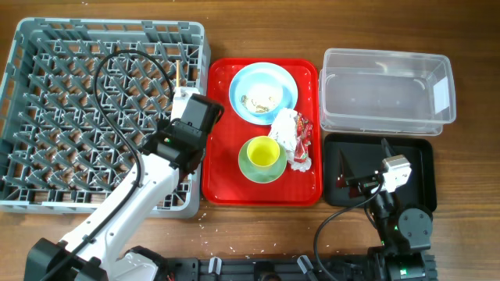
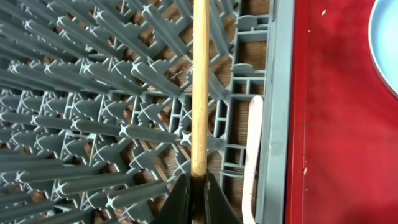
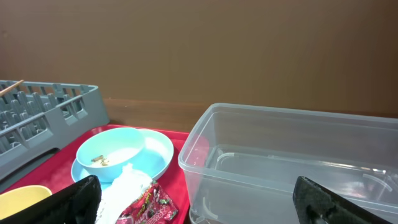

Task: Sort waste into correct bins and load items into the dishwasher rack
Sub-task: 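Carry the fork and chopstick left and place them in the grey rack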

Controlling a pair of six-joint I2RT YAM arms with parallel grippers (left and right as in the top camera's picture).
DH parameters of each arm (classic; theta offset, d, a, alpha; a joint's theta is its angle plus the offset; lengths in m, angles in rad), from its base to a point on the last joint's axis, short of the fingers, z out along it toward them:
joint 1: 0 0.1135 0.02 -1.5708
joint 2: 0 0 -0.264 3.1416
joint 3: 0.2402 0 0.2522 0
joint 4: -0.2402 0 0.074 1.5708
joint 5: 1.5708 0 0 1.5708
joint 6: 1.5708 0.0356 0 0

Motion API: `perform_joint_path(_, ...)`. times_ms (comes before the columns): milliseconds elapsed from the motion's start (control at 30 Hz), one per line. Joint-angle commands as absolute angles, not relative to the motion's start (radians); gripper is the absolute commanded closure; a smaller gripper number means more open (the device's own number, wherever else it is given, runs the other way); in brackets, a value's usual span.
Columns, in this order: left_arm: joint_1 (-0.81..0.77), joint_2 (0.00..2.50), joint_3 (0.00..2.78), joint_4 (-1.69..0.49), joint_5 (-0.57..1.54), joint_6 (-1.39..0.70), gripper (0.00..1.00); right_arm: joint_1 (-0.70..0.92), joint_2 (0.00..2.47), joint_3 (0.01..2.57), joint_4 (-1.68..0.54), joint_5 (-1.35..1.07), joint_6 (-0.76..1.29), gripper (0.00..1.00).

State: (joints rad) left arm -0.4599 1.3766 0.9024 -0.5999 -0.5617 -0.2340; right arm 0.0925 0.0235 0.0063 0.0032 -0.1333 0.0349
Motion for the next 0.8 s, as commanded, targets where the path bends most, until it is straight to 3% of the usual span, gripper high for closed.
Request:
perform_joint_path(0, -0.422, 1.381, 0.896, -0.62, -0.519, -0.277, 0.96, 0.091, 0.023, 0.006, 0.007, -0.124, 0.027, 0.0)
perform_joint_path(100, -0.412, 1.381, 0.896, -0.637, -0.505, -0.277, 0.96, 0.091, 0.023, 0.006, 0.007, -0.124, 0.027, 0.0)
perform_joint_path(267, -0.412, 1.381, 0.896, -0.645, -0.505, -0.277, 0.86, 0.091, 0.023, 0.006, 0.007, -0.124, 0.027, 0.0)
perform_joint_path(367, -0.412, 1.381, 0.896, -0.645, -0.505, -0.277, 0.59, 0.091, 0.023, 0.006, 0.007, -0.124, 0.026, 0.0)
perform_joint_path(500, -0.405, 1.365, 0.898, -0.633, -0.503, -0.377, 0.49, 0.091, 0.023, 0.006, 0.007, -0.124, 0.027, 0.0)
perform_joint_path(767, -0.167, 1.177, 0.898, -0.651, 0.077, -0.405, 0.24, 0.091, 0.023, 0.006, 0.007, -0.124, 0.026, 0.0)
